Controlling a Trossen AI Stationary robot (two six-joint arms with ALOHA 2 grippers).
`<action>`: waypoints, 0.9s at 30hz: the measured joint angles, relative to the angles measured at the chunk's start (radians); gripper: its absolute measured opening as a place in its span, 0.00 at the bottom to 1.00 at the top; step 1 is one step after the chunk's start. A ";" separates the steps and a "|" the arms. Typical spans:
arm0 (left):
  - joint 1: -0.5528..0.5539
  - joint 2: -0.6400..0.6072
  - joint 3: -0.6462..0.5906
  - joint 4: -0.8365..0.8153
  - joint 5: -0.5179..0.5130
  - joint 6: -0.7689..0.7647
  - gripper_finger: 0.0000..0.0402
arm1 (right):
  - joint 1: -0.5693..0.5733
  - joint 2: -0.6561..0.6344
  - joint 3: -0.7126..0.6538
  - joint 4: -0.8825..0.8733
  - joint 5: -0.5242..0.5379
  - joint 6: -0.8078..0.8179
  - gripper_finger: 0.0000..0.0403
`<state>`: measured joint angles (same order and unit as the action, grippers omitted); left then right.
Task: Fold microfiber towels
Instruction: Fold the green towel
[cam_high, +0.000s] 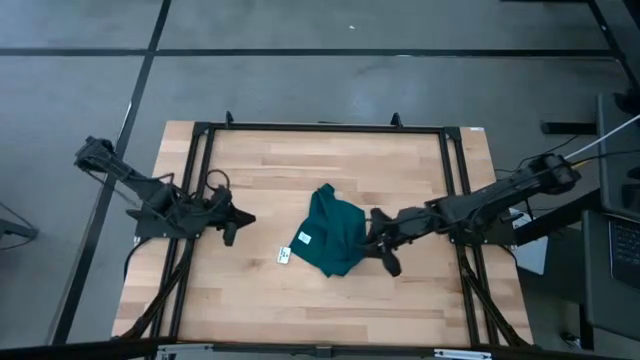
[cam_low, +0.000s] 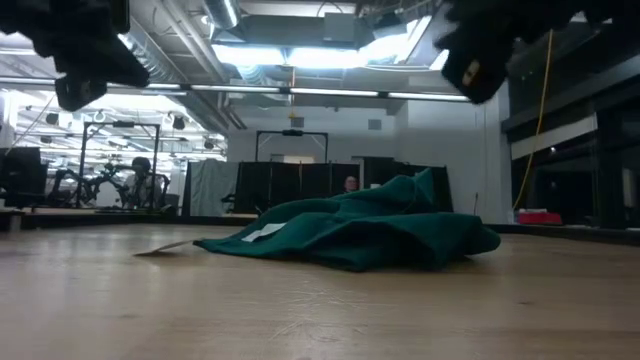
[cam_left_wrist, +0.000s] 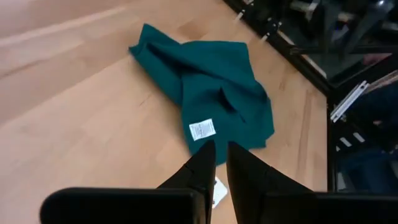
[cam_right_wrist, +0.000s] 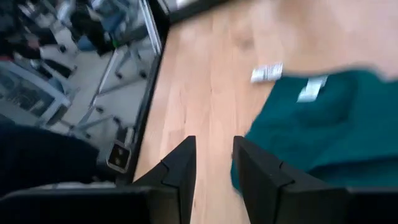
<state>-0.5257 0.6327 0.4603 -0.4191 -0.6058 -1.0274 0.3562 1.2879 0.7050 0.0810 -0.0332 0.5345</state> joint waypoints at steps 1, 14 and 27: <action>-0.009 -0.003 -0.002 0.007 -0.017 -0.007 0.08 | 0.005 0.030 0.007 0.000 -0.013 0.017 0.28; -0.119 -0.046 -0.001 0.094 -0.092 0.102 0.08 | -0.048 0.259 0.113 -0.050 -0.009 0.237 0.35; -0.274 -0.087 0.001 0.144 -0.155 0.213 0.08 | -0.143 0.365 0.295 -0.246 -0.044 0.247 0.43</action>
<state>-0.7999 0.5453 0.4610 -0.2754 -0.7607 -0.8139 0.2127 1.6530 0.9996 -0.1648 -0.0772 0.7819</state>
